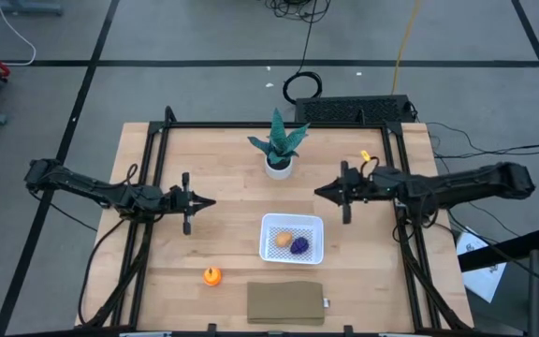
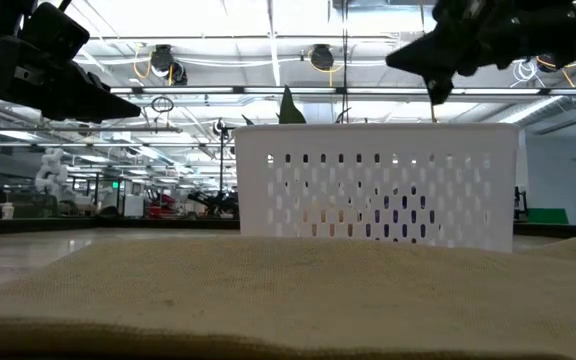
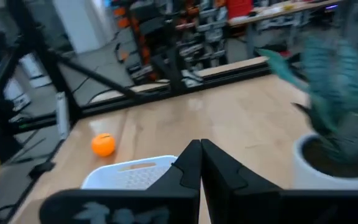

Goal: Pick and placing Produce into tupperware
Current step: Put the orange in the white bin

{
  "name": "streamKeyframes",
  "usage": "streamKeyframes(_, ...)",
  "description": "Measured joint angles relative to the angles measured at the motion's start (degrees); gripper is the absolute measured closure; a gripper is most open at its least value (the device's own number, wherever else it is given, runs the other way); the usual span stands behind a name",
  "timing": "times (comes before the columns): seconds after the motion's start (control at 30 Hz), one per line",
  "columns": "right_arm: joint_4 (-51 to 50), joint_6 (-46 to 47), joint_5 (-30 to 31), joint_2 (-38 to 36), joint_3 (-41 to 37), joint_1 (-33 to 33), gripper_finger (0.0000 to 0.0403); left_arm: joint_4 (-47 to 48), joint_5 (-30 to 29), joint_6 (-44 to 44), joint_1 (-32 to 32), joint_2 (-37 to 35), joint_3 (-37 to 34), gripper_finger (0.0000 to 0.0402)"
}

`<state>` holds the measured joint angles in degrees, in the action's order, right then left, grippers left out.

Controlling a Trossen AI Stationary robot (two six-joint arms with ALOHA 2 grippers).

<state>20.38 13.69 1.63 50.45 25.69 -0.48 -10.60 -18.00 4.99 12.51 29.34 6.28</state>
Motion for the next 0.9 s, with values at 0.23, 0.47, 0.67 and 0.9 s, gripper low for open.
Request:
streamKeyframes(0.23,-0.4,-0.7,1.4,-4.3,-4.9,0.2,0.0403,0.0,0.0,-0.3,0.0,0.0,0.0,0.0401)
streamKeyframes(0.47,-0.5,1.8,7.7,-9.8,-9.7,-0.7,0.0403,0.0,0.0,-0.6,0.0,0.0,0.0,0.0401)
streamKeyframes(0.67,-4.7,0.5,8.2,-13.3,-10.2,-0.5,0.0403,0.0,0.0,-0.6,0.0,0.0,0.0,0.0401)
streamKeyframes(0.9,-4.5,0.4,8.2,-16.9,-10.2,-0.5,0.0403,0.1,0.0,-0.6,0.0,0.0,0.0,0.0401)
